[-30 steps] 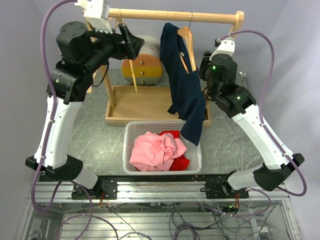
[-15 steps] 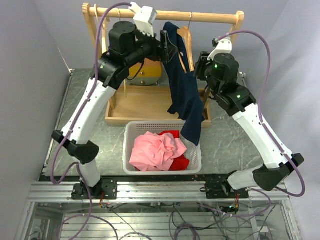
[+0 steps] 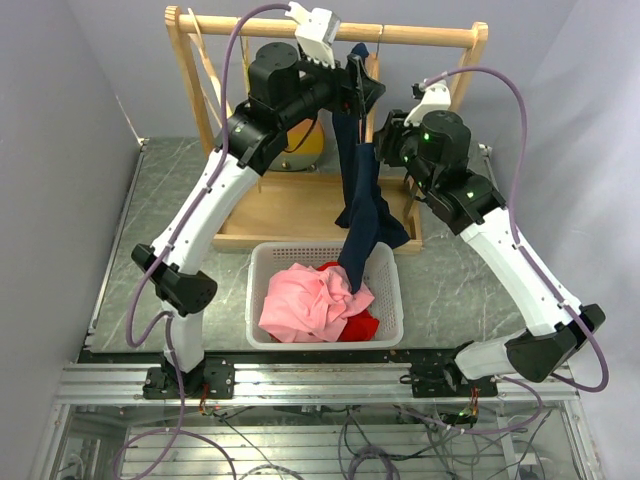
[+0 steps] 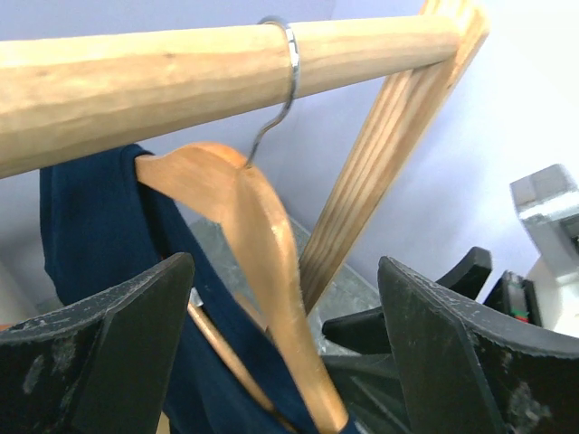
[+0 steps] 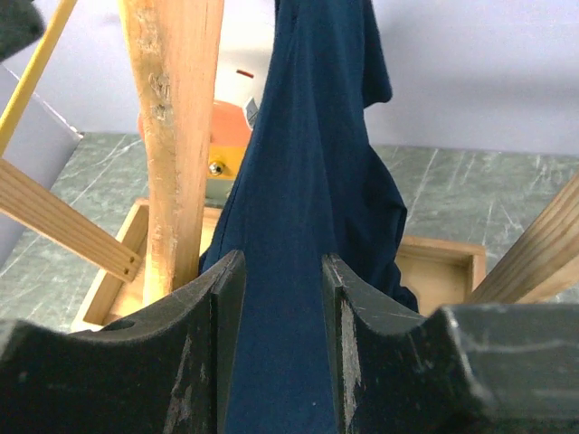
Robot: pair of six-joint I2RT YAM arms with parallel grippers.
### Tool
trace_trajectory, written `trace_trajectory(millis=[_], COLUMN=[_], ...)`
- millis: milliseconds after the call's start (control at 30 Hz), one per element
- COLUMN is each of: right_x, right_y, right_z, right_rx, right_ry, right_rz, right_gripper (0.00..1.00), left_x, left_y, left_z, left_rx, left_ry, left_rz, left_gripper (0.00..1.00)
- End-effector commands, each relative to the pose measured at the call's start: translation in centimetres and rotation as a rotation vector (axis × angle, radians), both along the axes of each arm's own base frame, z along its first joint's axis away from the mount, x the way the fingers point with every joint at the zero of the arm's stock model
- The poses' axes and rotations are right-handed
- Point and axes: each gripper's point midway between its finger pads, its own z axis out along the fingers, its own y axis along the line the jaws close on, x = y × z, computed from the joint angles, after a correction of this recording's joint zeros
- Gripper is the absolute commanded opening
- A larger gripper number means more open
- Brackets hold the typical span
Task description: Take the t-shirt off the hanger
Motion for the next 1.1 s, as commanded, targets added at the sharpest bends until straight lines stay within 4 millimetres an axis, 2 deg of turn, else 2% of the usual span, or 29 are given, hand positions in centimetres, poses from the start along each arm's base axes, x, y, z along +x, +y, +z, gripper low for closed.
trace_trajectory(millis=[0, 200, 300, 367, 400, 467, 533, 600, 633, 833, 1067], right_x=[-0.1, 0.0, -0.1, -0.1, -0.2, -0.2, -0.4, -0.5, -0.5, -0.9, -1.5], right_y=[0.7, 1.2, 1.2, 1.2, 1.1, 1.0, 0.7, 0.5, 0.5, 0.1, -0.2], right_z=[0.3, -0.2, -0.2, -0.3, -0.3, -0.5, -0.4, -0.3, -0.4, -0.4, -0.8], right_rx=[0.032, 0.041, 0.038, 0.035, 0.033, 0.028, 0.026, 0.022, 0.019, 0.02, 0.02], right_ry=[-0.016, -0.009, -0.008, -0.007, -0.006, -0.004, -0.007, -0.009, -0.008, -0.012, -0.009], right_rz=[0.036, 0.055, 0.056, 0.056, 0.056, 0.051, 0.046, 0.04, 0.038, 0.032, 0.037], right_gripper=[0.39, 0.39, 0.39, 0.39, 0.39, 0.39, 0.39, 0.39, 0.39, 0.39, 0.39], left_x=[-0.3, 0.9, 1.9, 2.5, 2.6, 2.6, 2.6, 2.6, 2.5, 2.4, 1.8], left_y=[-1.8, -3.6, -3.6, -3.5, -3.5, -3.4, -3.2, -3.0, -2.8, -1.9, 0.2], left_z=[1.7, -0.5, -1.9, -2.7, -2.8, -2.6, -2.4, -2.2, -2.0, -0.2, 3.7], left_rx=[-0.044, -0.015, 0.0, 0.01, 0.009, 0.001, -0.008, -0.014, -0.016, -0.04, -0.086], left_ry=[-0.066, -0.042, -0.03, -0.023, -0.024, -0.036, -0.046, -0.057, -0.062, -0.115, -0.224], left_rz=[-0.026, -0.02, 0.021, 0.042, 0.049, 0.053, 0.06, 0.071, 0.076, 0.108, 0.179], left_gripper=[0.93, 0.93, 0.88, 0.81, 0.75, 0.53, 0.24, 0.1, 0.07, 0.07, 0.07])
